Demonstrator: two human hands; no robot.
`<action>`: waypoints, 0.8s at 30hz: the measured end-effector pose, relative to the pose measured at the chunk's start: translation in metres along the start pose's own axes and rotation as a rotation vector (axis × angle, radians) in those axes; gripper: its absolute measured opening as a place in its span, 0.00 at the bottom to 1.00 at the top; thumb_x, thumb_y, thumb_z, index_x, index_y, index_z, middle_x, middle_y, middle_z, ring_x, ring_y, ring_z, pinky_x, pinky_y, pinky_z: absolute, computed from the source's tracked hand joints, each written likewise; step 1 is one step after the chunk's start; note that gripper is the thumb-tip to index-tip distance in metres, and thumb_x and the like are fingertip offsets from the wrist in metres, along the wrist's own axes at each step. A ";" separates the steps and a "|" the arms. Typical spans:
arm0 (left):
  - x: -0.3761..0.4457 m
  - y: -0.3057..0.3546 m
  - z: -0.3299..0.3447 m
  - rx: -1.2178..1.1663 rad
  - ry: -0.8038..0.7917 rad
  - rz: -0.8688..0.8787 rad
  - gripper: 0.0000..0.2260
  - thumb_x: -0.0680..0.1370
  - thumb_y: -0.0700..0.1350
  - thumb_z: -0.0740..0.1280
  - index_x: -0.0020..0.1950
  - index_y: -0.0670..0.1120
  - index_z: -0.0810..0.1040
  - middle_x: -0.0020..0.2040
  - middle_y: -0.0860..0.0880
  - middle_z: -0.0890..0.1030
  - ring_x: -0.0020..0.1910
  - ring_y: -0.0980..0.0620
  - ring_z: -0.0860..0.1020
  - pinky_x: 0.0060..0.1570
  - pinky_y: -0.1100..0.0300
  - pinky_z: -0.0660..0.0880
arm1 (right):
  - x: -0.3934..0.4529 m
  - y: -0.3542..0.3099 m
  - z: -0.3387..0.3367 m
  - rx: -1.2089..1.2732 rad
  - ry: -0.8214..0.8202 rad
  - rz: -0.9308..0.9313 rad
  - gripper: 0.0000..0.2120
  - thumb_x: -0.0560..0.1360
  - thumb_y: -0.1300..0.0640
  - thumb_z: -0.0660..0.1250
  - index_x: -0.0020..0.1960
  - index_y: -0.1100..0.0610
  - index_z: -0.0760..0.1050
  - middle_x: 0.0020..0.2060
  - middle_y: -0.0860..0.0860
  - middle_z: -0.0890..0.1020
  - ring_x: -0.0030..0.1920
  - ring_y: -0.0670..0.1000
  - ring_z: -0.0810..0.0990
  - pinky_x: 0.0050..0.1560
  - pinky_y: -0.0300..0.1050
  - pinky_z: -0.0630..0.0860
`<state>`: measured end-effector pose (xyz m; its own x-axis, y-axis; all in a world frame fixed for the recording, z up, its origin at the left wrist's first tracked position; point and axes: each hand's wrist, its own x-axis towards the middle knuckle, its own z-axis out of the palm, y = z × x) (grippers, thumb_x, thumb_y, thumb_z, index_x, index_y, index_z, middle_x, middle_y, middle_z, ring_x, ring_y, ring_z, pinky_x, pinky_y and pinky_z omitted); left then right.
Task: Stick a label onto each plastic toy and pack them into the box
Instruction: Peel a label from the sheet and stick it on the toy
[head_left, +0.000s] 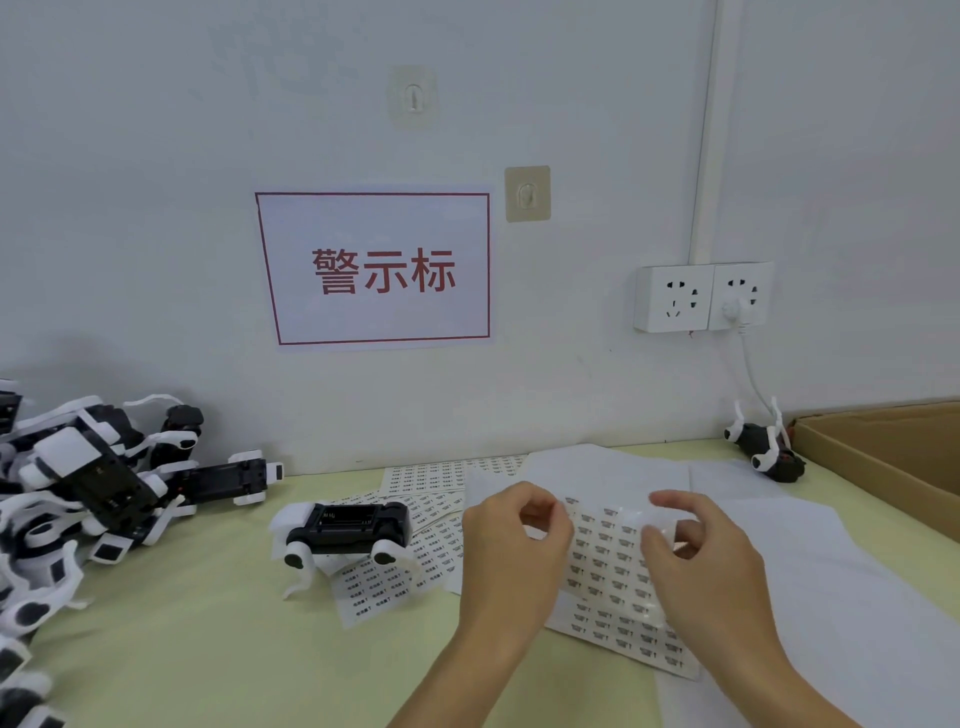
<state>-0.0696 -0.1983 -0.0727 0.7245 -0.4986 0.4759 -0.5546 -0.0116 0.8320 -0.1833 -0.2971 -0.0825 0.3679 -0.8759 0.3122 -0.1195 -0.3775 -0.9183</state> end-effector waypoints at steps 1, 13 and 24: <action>0.000 0.000 0.000 0.010 0.013 -0.009 0.09 0.76 0.41 0.71 0.38 0.52 0.81 0.34 0.58 0.82 0.39 0.63 0.81 0.39 0.72 0.74 | 0.002 0.001 -0.001 -0.022 0.017 0.024 0.11 0.77 0.59 0.66 0.52 0.43 0.74 0.40 0.44 0.81 0.35 0.39 0.79 0.32 0.38 0.76; -0.007 -0.003 0.002 0.215 0.055 0.098 0.04 0.76 0.44 0.71 0.42 0.48 0.85 0.38 0.56 0.82 0.42 0.59 0.79 0.45 0.62 0.75 | -0.012 -0.007 0.011 0.377 -0.442 0.104 0.24 0.77 0.70 0.57 0.48 0.49 0.86 0.32 0.53 0.78 0.26 0.51 0.66 0.26 0.41 0.62; -0.010 -0.007 0.004 0.254 -0.065 0.264 0.09 0.77 0.48 0.64 0.45 0.51 0.84 0.39 0.57 0.82 0.40 0.59 0.77 0.40 0.59 0.76 | -0.005 -0.003 0.012 0.502 -0.431 0.186 0.22 0.76 0.70 0.58 0.48 0.50 0.86 0.32 0.56 0.74 0.25 0.50 0.68 0.23 0.40 0.64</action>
<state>-0.0743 -0.1965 -0.0845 0.5202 -0.5673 0.6384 -0.8085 -0.0863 0.5821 -0.1736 -0.2877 -0.0848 0.7291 -0.6756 0.1095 0.1877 0.0434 -0.9813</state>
